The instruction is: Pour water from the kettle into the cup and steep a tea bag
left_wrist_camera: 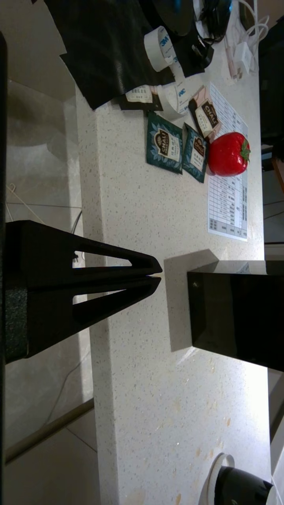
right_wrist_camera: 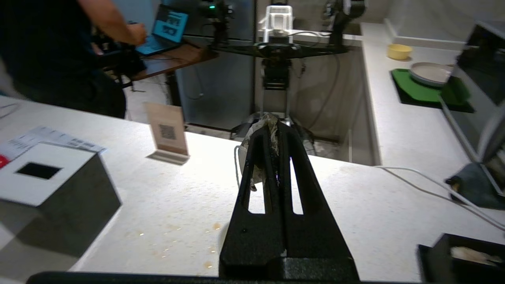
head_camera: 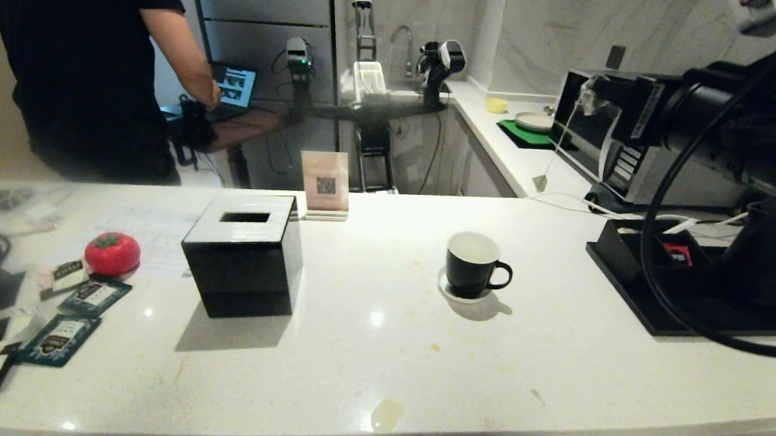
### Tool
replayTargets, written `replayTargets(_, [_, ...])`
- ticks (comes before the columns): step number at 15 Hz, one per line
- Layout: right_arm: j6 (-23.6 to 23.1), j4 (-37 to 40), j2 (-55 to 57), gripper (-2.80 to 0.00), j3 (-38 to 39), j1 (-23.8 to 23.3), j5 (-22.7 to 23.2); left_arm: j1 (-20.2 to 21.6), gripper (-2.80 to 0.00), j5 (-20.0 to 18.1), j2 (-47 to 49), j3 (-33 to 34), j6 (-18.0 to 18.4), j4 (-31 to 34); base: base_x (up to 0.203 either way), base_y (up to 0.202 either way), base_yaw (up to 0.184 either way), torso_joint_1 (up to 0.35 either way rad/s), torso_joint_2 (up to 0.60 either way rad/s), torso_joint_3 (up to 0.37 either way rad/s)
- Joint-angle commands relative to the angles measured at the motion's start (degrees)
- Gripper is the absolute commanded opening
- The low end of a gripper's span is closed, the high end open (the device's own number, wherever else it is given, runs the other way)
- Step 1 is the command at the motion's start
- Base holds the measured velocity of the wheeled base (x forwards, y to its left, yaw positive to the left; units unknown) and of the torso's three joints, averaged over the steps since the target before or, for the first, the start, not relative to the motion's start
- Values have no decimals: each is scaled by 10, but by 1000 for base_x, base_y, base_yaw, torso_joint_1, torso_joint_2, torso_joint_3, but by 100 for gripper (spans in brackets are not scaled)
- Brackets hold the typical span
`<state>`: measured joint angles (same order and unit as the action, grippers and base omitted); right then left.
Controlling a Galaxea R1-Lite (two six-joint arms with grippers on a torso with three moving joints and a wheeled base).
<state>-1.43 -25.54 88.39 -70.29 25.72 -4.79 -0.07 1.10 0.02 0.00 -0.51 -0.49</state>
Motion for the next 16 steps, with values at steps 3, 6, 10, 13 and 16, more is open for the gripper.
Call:
replayTargets(3, [-1,-5,6,-280,6,43,0,0,-280,0,0,0,0,0,0,0,0,0,0,0])
replayTargets(6, [-1,-7,1,-280,17,51,-1,0,-280,0,0,0,0,-1,0,0,0,0,0,0])
replayTargets(10, [-1,-3,-1,-280,18,50,-2,0,-280,-1,0,0,0,0,0,0,0,0,0,0])
replayTargets(13, [-1,-7,4,-280,23,51,-2,0,-280,-14,0,0,14,-1,0,0,0,0,0,0])
replayTargets(16, [-1,-7,10,-280,23,51,-1,0,-280,-27,0,-14,22,-3,0,0,0,0,0,0])
